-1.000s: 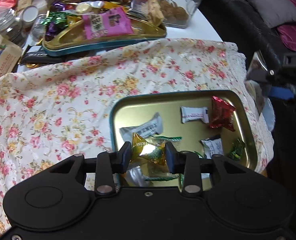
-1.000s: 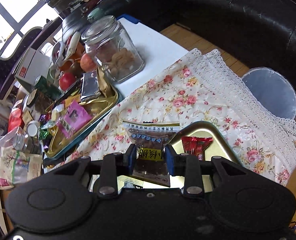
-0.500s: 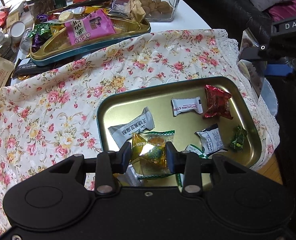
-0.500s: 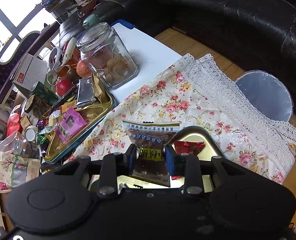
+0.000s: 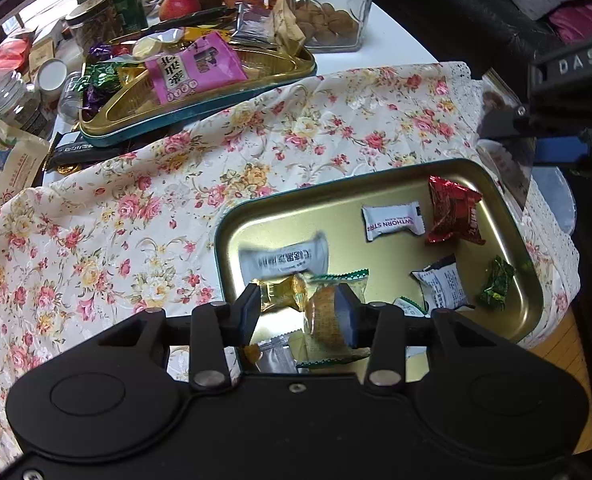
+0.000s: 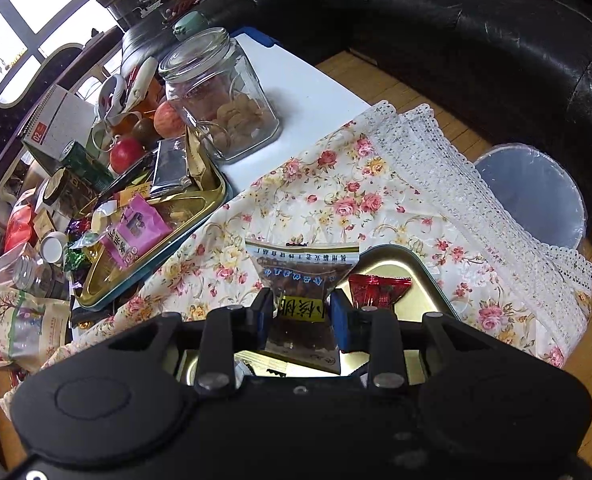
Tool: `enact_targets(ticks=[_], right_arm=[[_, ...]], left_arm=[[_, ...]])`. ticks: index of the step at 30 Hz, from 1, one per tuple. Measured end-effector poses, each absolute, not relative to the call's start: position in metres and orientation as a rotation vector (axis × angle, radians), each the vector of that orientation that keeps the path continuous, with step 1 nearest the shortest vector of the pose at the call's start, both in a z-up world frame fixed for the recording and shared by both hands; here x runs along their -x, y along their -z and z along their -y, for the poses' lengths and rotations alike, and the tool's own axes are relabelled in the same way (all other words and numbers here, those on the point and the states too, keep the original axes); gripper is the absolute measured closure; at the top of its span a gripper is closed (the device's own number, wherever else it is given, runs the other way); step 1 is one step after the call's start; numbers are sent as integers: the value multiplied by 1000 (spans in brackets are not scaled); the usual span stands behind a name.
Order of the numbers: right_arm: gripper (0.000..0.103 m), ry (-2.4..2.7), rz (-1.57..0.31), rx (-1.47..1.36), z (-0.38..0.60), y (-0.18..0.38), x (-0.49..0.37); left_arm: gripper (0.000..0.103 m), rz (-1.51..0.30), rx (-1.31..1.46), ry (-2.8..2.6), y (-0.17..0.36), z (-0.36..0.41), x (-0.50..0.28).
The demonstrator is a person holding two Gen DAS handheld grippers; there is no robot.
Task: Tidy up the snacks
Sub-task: 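Open both tools to drop the gold candy and brown snack into the tray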
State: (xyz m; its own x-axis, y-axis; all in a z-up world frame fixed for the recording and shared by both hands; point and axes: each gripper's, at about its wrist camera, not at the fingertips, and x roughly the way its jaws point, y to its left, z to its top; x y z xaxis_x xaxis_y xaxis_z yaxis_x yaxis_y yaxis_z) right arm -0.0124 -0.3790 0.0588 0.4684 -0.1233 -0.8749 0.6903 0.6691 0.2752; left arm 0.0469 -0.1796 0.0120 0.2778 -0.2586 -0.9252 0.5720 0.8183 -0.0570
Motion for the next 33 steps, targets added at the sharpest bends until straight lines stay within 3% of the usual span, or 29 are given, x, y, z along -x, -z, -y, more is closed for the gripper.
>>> enact_targets(ticks=[33], right_arm=[[58,495,-1118,-453,358,-42,6]], left_arm=[[53,-1176,-312,414,-8,166,-64]])
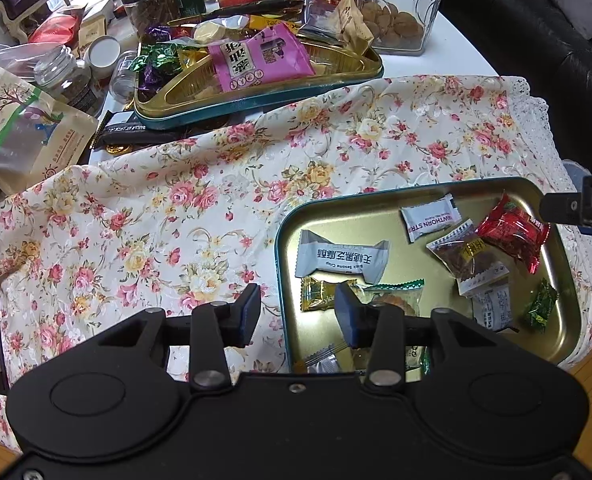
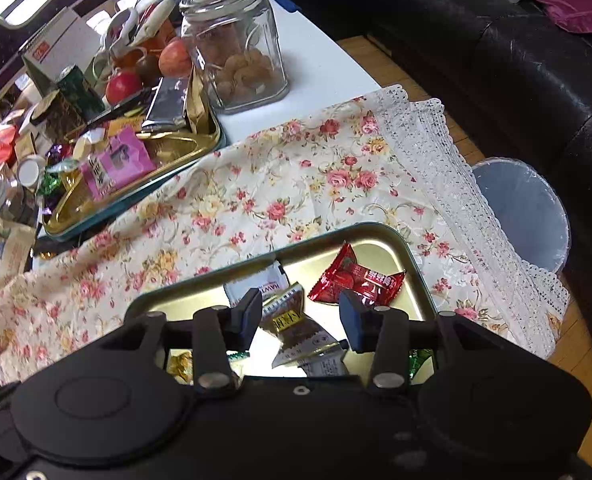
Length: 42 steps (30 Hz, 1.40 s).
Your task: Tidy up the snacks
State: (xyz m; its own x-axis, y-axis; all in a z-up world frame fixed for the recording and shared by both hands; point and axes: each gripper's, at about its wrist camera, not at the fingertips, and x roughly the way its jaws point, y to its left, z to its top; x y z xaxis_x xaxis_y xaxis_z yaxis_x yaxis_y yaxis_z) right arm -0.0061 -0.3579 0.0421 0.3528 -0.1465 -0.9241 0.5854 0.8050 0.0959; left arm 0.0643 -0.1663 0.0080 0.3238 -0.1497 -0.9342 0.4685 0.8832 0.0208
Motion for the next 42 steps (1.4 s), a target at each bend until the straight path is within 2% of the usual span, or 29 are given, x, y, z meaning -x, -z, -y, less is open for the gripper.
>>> enact_targets(ticks=[16,42], right_arm=[[57,474,-1163,-403,356,-32,8],[57,453,-1173,-397,352,-29,5]], left_arm=[[53,-1243,-283,354,2,163,-73],[53,-1233,-293,357,1,164,-72]])
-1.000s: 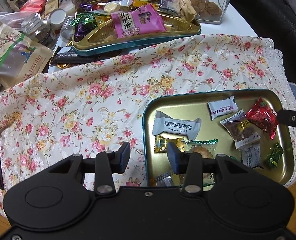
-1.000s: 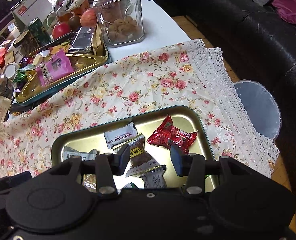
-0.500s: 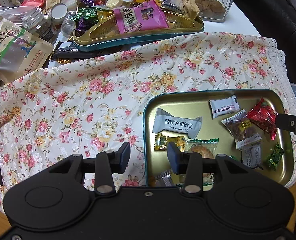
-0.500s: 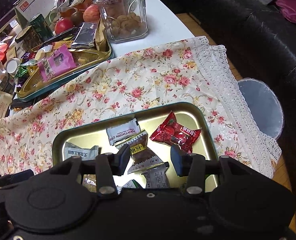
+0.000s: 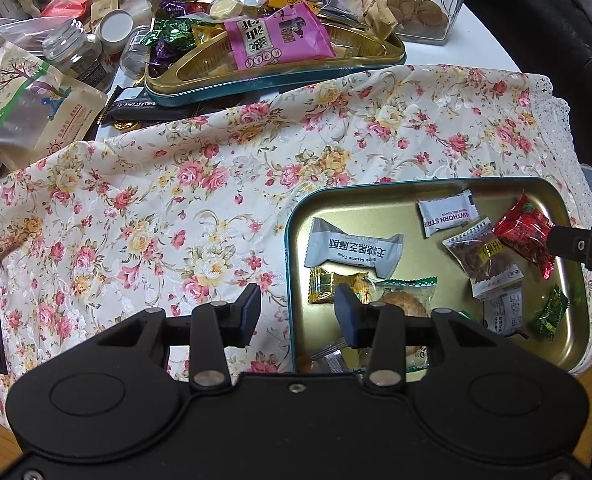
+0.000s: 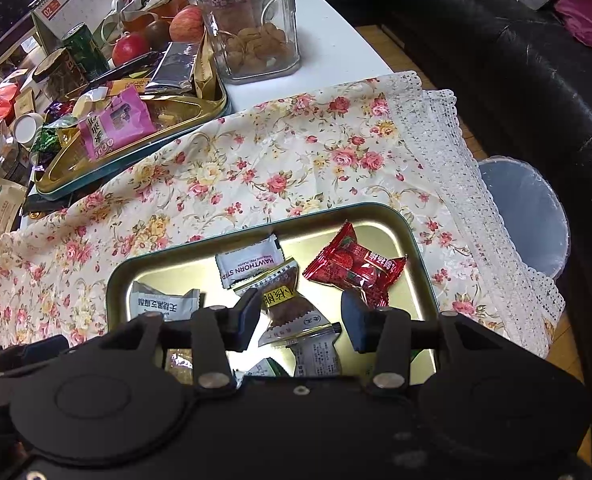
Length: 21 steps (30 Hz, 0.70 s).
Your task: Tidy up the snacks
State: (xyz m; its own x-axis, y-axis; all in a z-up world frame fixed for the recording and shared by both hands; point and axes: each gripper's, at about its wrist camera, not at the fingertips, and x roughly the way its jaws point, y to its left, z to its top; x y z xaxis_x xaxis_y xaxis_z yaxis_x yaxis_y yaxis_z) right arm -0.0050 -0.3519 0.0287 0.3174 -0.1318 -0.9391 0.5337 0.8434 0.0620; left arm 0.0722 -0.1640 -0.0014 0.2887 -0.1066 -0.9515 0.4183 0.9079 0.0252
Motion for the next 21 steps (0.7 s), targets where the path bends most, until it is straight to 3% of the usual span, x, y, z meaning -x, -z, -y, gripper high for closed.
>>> enact_targets(ticks=[21], right_arm=[[57,441,-1174,-388,351,-29,5]], left_arm=[[53,-1230,-293,354,1,164,-72]])
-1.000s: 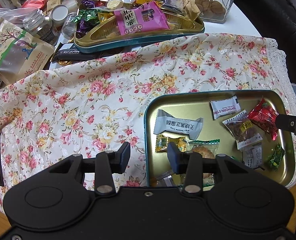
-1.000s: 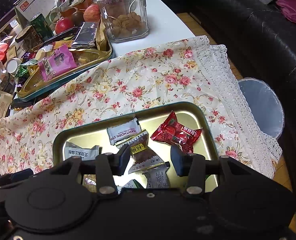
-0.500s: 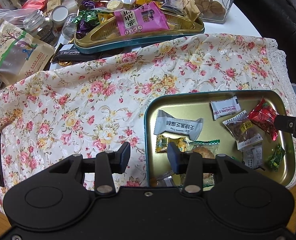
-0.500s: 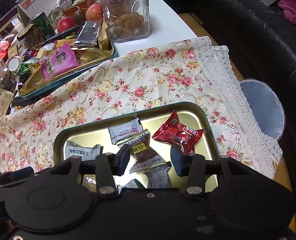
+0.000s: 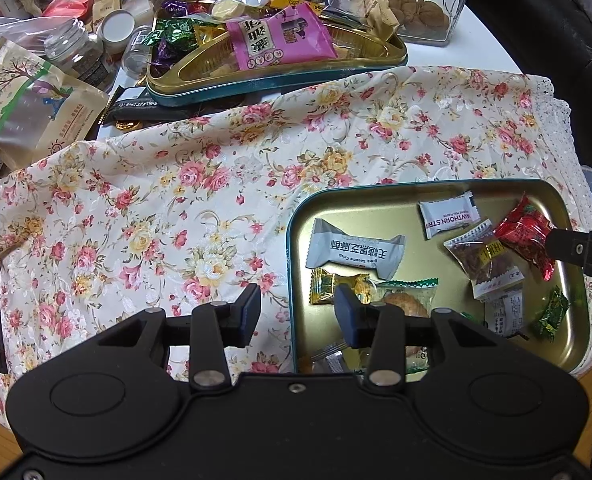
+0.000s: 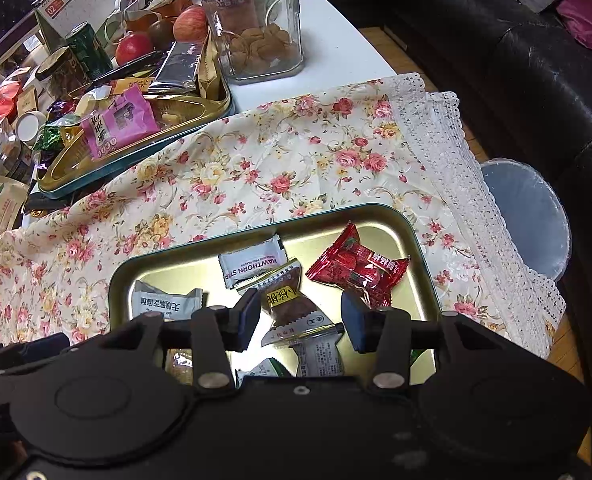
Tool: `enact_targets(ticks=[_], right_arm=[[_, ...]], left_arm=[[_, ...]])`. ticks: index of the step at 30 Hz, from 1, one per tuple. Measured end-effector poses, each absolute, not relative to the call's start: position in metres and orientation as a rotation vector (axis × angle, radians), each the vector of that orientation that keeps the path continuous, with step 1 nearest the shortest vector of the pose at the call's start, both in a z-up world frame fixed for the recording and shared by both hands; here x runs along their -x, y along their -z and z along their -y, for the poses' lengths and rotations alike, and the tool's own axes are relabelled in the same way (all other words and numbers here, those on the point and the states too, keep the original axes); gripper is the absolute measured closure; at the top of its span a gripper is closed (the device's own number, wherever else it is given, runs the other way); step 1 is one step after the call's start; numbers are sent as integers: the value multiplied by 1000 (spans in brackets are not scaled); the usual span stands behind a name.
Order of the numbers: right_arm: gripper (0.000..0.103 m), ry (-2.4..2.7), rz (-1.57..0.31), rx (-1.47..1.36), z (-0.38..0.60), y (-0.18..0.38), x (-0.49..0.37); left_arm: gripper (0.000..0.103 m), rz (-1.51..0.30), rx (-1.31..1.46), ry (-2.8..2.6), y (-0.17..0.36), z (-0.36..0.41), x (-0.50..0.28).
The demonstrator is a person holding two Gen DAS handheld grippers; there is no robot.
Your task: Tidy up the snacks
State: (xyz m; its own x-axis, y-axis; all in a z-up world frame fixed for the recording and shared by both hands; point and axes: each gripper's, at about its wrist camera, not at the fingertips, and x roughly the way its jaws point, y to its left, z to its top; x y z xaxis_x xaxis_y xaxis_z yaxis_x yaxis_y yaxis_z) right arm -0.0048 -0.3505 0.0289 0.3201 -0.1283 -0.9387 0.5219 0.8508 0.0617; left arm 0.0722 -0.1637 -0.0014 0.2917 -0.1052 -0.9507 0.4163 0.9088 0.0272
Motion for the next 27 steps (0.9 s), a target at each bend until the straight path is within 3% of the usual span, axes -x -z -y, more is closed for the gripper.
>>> enact_targets(ticks=[27], right_arm=[[57,419,-1185,-370,346,-27,5]], left_arm=[[53,-1238,-298,346,1,163,-71]])
